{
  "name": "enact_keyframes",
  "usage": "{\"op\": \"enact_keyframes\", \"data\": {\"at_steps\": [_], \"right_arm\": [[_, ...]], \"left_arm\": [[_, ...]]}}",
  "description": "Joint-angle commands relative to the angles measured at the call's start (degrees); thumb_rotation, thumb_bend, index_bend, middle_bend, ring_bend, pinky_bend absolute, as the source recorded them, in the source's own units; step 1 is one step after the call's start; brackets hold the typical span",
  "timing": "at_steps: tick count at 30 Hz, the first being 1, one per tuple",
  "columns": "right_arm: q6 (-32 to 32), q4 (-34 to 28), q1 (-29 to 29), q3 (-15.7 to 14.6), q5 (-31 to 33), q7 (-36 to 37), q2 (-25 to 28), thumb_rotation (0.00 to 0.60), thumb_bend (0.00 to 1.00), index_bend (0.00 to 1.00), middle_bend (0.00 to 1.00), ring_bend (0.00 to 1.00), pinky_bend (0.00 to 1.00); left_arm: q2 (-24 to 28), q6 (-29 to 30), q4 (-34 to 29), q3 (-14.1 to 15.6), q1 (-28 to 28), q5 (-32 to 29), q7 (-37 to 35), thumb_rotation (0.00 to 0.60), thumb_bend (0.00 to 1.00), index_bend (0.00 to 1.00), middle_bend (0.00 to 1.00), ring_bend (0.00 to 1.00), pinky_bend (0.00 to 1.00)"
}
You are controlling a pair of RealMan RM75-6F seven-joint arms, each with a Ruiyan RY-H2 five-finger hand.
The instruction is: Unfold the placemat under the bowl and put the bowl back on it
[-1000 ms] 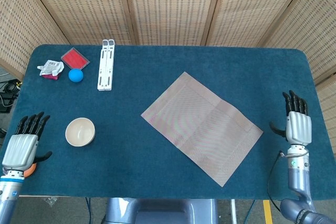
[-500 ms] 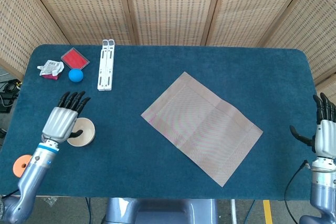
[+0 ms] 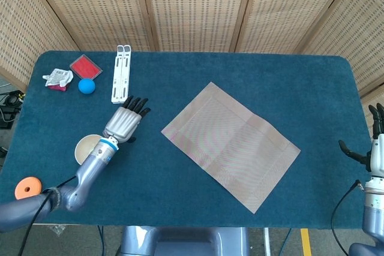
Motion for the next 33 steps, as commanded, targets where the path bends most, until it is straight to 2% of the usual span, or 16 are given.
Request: {"op": "enact_keyframes", "data": {"at_steps": [1,5,13,18,24,31,33], "right_arm": [[-0.13,0.13,0.04,0.13,0.23,0.45,0.15,0.6,0.35,0.09,0.0,0.0,0.0],[-0.36,0.46,0.06,0.47,0.83,1.56,0.32,0.6,0.35,0.09,0.0,0.0,0.0],[-1.11,0.86,0.16,0.78,1.91,2.75,0.55,0.6,0.35,0.09,0.0,0.0,0.0],[-0.94,0.9,0.14,0.96,2.15,3.28,0.58,0.6,0.35,0.09,0.0,0.0,0.0],[-0.76,0.66,0.09,0.96,2.11,3.77,0.7,0.6,0.35,0.1,0.0,0.0,0.0],[-0.77,0.07,0.04,0.73,1.9,4.25,0.92,0.6,0.35,0.1,0.0,0.0,0.0],[-0.75,-0.11,-0.01,0.71,1.88,4.46,1.03,0.6,0.35,0.1,0.0,0.0,0.0]], "left_arm": [[-3.28,-1.98,3.76,-0.45,-3.18,-2.4,1.41,0.6,0.13,0.17,0.0,0.0,0.0],[-7.57,-4.41,9.7,-0.42,-7.59,-4.52,2.94,0.6,0.19,0.19,0.0,0.0,0.0],[-13.23,-6.31,17.27,1.16,-11.84,-6.23,3.39,0.6,0.19,0.24,0.0,0.0,0.0],[-15.72,-6.91,20.92,2.17,-13.0,-6.29,2.26,0.6,0.19,0.24,0.0,0.0,0.0],[-17.91,-6.87,24.45,2.71,-13.99,-4.89,0.29,0.6,0.19,0.25,0.0,0.0,0.0],[-22.08,-4.27,29.95,3.38,-15.01,0.62,-4.44,0.6,0.19,0.3,0.0,0.0,0.0],[-23.27,-3.8,31.69,3.58,-15.24,2.19,-6.15,0.6,0.22,0.31,0.0,0.0,0.0]]}}
